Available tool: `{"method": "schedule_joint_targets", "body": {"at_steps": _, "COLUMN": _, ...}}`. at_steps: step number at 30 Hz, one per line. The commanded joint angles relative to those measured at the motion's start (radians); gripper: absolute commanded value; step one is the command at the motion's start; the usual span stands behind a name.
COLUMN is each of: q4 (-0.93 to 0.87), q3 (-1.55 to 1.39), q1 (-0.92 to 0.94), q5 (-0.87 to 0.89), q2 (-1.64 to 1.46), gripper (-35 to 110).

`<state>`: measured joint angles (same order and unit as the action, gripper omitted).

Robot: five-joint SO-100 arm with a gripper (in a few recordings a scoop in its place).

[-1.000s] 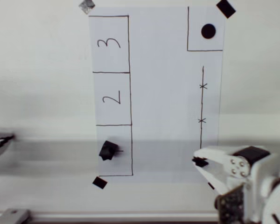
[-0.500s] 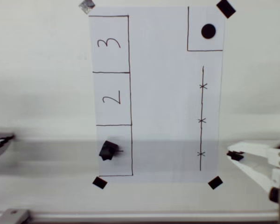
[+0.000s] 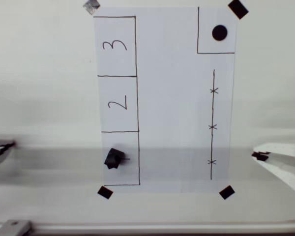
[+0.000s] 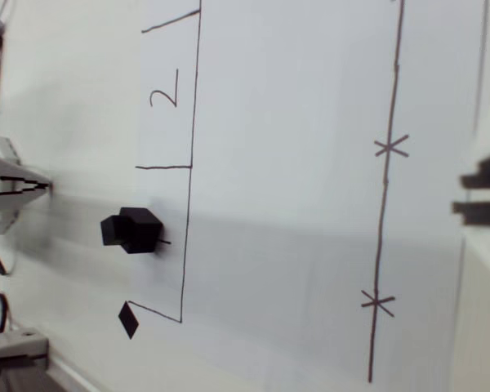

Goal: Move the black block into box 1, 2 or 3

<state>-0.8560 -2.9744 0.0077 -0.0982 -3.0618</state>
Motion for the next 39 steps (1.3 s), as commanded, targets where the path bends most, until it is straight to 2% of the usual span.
{"method": "schedule_joint_targets", "body": {"at_steps": 1, "q4": 0.011, "q3": -0.071, "q1": 0.002, "q5": -0.025, "q2": -0.098, "gripper": 0}}
{"method": "schedule_joint_targets", "body": {"at_steps": 10, "q4": -0.014, "q3": -0.132, "q1": 0.002, "q5": -0.032, "q2": -0.135, "gripper": 0}}
{"method": "schedule_joint_targets", "body": {"at_steps": 30, "q4": -0.44, "q3": -0.132, "q1": 0.021, "q5": -0.021, "q2": -0.17, "gripper": 0}}
{"method": "schedule_joint_targets", "body": {"at_steps": 39, "q4": -0.485, "q3": -0.132, "q1": 0.015, "q5": 0.072, "q2": -0.17, "gripper": 0}}
